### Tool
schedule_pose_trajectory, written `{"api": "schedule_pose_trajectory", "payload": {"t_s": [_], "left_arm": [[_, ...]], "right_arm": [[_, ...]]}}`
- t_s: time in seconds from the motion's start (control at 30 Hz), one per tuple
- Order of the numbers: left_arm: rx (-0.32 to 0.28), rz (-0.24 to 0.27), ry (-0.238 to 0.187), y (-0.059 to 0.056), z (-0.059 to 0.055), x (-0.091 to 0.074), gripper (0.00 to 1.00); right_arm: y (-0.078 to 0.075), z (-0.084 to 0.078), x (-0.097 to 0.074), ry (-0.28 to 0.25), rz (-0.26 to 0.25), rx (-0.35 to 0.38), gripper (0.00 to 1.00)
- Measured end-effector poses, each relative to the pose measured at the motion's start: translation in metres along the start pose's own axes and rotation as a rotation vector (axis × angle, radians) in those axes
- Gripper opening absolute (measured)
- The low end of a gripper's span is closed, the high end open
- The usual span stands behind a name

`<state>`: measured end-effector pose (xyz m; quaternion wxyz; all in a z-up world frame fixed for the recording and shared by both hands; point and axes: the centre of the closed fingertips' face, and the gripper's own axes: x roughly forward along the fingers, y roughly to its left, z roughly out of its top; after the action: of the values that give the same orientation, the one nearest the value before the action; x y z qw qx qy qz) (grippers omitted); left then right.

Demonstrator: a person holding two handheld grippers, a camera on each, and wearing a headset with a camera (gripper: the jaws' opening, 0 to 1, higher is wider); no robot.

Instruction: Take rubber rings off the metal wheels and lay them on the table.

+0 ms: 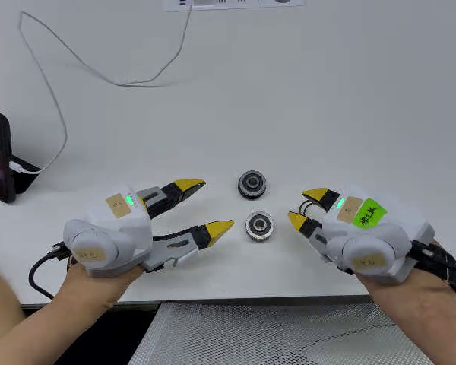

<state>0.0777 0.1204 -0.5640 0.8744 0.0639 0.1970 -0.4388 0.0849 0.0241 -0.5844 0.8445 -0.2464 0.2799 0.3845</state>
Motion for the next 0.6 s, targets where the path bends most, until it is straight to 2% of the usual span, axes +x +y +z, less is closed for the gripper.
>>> {"api": "schedule_pose_trajectory", "payload": {"t_s": [0.27,0.6], "left_arm": [[0.028,-0.02,-0.001,0.003,0.008,0.014,0.39],[0.057,-0.038,0.035,0.004,0.008,0.033,0.25]], "right_arm": [[-0.002,0.005,0.005,-0.013,0.002,0.047,0.18],[0.001,0.009,0.015,-0.029,0.027,0.146,0.14]]}}
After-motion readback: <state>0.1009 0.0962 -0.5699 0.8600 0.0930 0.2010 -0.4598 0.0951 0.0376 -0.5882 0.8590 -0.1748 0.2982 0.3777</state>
